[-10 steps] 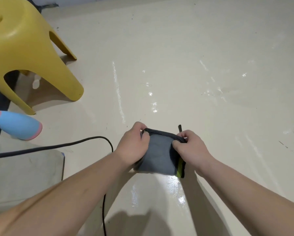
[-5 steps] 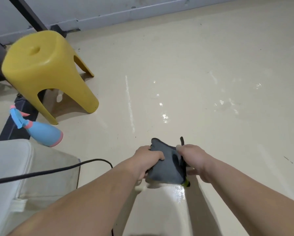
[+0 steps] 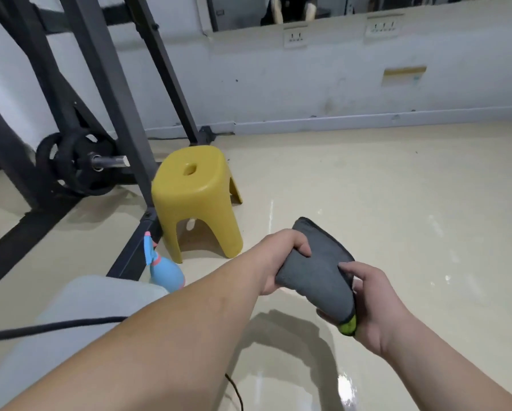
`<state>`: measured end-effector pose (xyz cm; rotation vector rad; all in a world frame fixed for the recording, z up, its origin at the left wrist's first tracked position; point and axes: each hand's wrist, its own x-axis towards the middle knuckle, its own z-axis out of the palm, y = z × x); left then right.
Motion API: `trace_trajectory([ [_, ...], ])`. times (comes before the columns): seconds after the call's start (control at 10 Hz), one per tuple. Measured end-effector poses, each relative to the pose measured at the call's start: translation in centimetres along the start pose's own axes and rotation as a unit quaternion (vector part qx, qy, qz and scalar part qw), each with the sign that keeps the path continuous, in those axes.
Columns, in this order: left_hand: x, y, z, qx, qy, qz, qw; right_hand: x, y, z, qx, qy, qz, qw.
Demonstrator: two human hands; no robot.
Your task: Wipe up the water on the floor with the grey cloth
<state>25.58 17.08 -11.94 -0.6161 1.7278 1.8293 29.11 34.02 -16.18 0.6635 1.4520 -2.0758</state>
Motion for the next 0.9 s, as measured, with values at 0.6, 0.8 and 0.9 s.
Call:
trace_trajectory([
  [0.6, 12.7, 16.2, -29.1, 0.063, 0.307, 0.250, 0.916, 18.1, -13.8, 32.0, -0.171, 0.022, -0.170, 0.970],
  [0.8, 16.0, 13.2, -33.6, 0.306, 0.383, 0.174, 0.854, 22.0, -13.2, 32.1, -0.279, -0.024, -0.135, 0.951],
  [0.9, 16.0, 13.4, -33.1, 0.375, 0.419, 0.226, 0.796, 22.0, -12.3, 30.9, -0.283, 0.022, -0.173, 0.943],
])
